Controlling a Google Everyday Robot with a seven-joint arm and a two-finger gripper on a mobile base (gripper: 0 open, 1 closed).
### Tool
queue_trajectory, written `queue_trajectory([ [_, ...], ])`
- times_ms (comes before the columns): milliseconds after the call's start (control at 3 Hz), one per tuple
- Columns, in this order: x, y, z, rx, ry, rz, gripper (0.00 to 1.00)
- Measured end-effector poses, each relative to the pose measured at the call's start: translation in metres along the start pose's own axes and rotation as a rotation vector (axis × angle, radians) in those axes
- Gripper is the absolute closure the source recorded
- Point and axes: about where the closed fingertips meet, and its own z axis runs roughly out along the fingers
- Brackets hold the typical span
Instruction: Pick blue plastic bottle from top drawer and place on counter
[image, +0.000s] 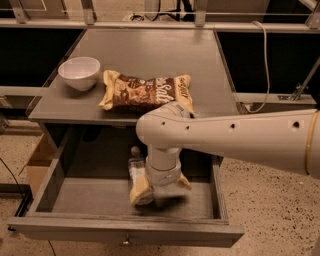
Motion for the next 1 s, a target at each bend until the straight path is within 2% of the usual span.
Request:
queue_trajectory([
  [333,-0.012,0.025,-0.024,-0.011,-0.014,-0.014,0.0],
  [667,-0.012,0.026,-0.024,-0.005,-0.013,-0.013,0.0],
  [1000,-0.022,0.039,-0.006,0.003,0.024,0.02,0.0],
])
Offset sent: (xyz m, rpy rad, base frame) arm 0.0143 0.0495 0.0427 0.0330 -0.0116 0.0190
